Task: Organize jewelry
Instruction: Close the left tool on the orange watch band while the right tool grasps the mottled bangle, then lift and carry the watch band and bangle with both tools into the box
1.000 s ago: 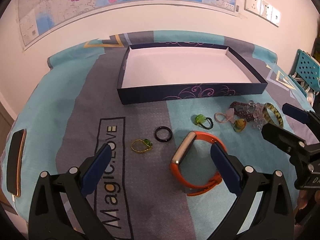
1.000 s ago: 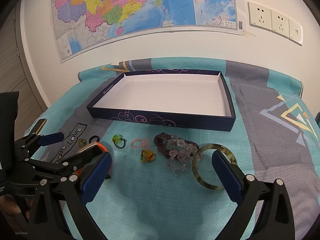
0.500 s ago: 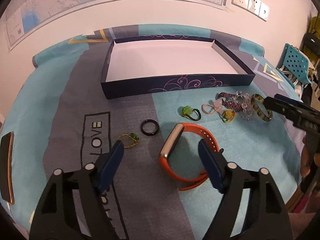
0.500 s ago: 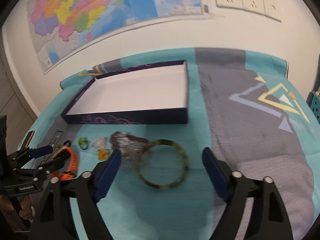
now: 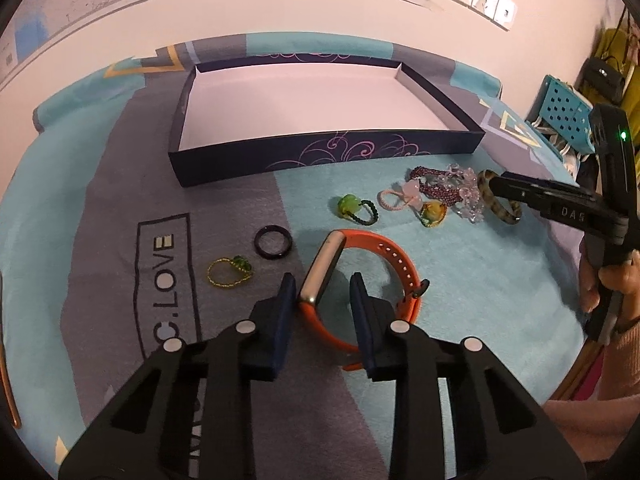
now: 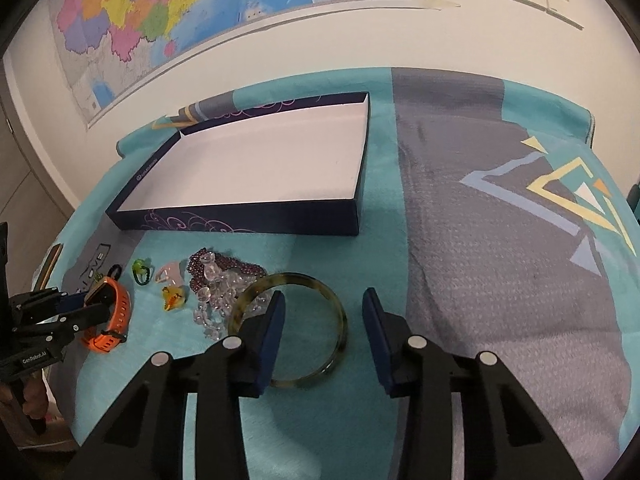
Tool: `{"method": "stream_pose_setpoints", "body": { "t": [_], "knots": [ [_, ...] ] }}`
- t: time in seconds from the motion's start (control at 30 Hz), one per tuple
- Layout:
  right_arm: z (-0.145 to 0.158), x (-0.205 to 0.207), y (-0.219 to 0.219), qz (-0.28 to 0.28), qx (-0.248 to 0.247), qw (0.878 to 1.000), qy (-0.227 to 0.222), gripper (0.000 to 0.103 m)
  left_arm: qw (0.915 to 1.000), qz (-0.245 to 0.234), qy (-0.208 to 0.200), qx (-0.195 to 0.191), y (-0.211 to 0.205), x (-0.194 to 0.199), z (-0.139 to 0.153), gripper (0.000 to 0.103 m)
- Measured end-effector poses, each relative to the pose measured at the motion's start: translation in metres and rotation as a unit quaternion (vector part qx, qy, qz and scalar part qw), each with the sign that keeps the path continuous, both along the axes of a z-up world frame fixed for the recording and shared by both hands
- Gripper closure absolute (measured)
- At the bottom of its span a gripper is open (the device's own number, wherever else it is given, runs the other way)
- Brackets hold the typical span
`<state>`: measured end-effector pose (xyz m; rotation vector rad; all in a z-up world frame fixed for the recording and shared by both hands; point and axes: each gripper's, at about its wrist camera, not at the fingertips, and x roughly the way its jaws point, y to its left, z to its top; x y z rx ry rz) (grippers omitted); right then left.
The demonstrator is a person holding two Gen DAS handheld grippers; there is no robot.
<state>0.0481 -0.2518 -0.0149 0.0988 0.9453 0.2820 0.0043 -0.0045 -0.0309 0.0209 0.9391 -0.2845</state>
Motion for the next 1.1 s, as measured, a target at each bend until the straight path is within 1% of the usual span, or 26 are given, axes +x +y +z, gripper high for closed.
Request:
{"method": "stream_pose_setpoints", "body": {
  "t": [0.03,0.1,0.13,0.17,0.23,0.27,0.37,0.63,0.73,0.83,0.97,1.1],
  "knots": [
    [0.000,0.001,0.000,0.002,-0.002,1.000,-0.001,0.064,1.0000,-0.002,-0.001,0.004,0.000,0.000,0.000,0.084],
    [0.000,0.003,0.001,0.006,-0.008,1.000,-0.002,0.066,1.0000,-0.008,0.001,0.003,-0.001,0.001,-0.001,0.085],
    [0.000,0.004,0.002,0.008,-0.014,1.000,-0.003,0.070,0.9999,-0.010,0.001,0.004,-0.001,0.002,-0.001,0.086],
    [0.000,0.005,0.003,0.011,-0.020,1.000,-0.004,0.079,0.9999,-0.013,-0.001,0.006,-0.002,0.002,0.000,0.086],
    [-0.001,0.005,0.004,0.014,-0.029,0.999,-0.004,0.086,0.9998,-0.019,-0.004,0.010,-0.003,0.002,0.000,0.086],
    [-0.001,0.005,0.004,0.015,-0.034,0.999,-0.005,0.092,0.9997,-0.021,-0.005,0.011,-0.003,0.002,0.000,0.086],
    [0.000,0.004,0.001,0.017,-0.033,0.999,-0.004,0.098,0.9994,-0.031,-0.009,0.015,-0.003,0.002,0.001,0.086],
    [0.004,-0.005,-0.006,0.019,0.004,1.000,-0.005,0.098,0.9982,-0.049,-0.029,0.020,-0.002,0.004,0.013,0.086],
    [0.012,-0.008,-0.007,0.017,0.018,1.000,-0.014,0.098,0.9973,-0.055,-0.042,0.024,-0.001,0.006,0.021,0.086],
    [0.022,-0.009,-0.004,0.020,0.023,0.999,-0.027,0.098,0.9965,-0.060,-0.053,0.024,0.001,0.010,0.030,0.086],
    [0.038,-0.002,0.003,0.033,0.030,0.998,-0.045,0.098,0.9949,-0.066,-0.070,0.030,0.002,0.020,0.045,0.086],
    [0.049,0.014,0.009,0.040,0.028,0.997,-0.059,0.098,0.9934,-0.070,-0.086,0.029,0.006,0.037,0.060,0.086]
  ]
}}
